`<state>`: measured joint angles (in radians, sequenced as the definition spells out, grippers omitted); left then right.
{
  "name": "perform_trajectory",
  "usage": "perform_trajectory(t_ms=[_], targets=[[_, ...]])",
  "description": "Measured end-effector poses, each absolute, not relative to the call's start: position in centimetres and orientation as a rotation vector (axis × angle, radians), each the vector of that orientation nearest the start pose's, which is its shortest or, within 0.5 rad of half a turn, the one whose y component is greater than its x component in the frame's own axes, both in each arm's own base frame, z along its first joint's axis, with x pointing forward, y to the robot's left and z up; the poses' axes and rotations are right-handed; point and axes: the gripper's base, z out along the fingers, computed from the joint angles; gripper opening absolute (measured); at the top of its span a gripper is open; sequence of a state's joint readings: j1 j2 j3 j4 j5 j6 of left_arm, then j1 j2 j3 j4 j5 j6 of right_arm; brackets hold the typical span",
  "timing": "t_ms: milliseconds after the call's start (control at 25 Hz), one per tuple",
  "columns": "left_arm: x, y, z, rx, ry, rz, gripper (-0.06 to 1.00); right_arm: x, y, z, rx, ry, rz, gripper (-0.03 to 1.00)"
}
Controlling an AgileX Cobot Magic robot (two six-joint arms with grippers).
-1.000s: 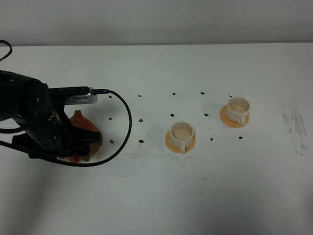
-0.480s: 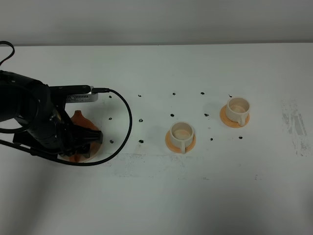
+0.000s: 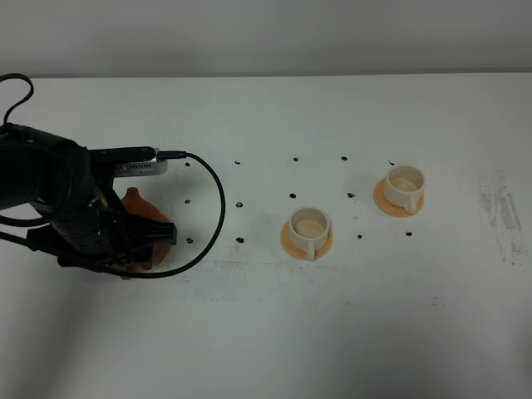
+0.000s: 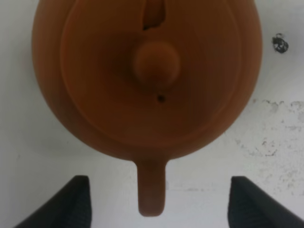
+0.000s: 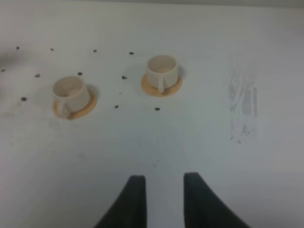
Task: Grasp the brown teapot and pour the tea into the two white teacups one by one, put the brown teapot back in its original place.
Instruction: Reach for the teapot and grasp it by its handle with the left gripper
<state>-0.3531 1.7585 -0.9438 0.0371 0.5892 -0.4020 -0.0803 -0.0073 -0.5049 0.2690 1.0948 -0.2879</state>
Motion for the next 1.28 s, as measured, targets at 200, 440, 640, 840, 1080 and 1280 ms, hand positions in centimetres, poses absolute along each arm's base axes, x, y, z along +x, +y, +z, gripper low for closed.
perform_trajectory(t_ms=[200, 440, 640, 840, 1080, 1280], targets=[[29.75, -10.76, 15.44, -0.028, 2.886, -0.106, 0.5, -0.79, 2.22, 27.82, -0.231, 2.025, 0.093, 0.22], [29.81, -10.76, 15.35, -0.029, 2.883, -0.105, 0.46, -0.79, 2.22, 27.82, -0.231, 2.025, 0.093, 0.22], [29.84, -10.71, 15.3, -0.022, 2.882, -0.094, 0.46, -0.79, 2.22, 27.82, -0.231, 2.025, 0.093, 0.22], [29.85, -10.69, 15.3, -0.041, 2.882, -0.094, 0.46, -0.79, 2.22, 27.82, -0.231, 2.025, 0.093, 0.22], [29.89, -10.68, 15.09, -0.038, 2.886, -0.087, 0.46, -0.79, 2.22, 27.82, -0.231, 2.025, 0.093, 0.22], [29.92, -10.68, 14.75, -0.037, 2.896, -0.08, 0.46, -0.79, 2.22, 27.82, -0.231, 2.025, 0.093, 0.22]])
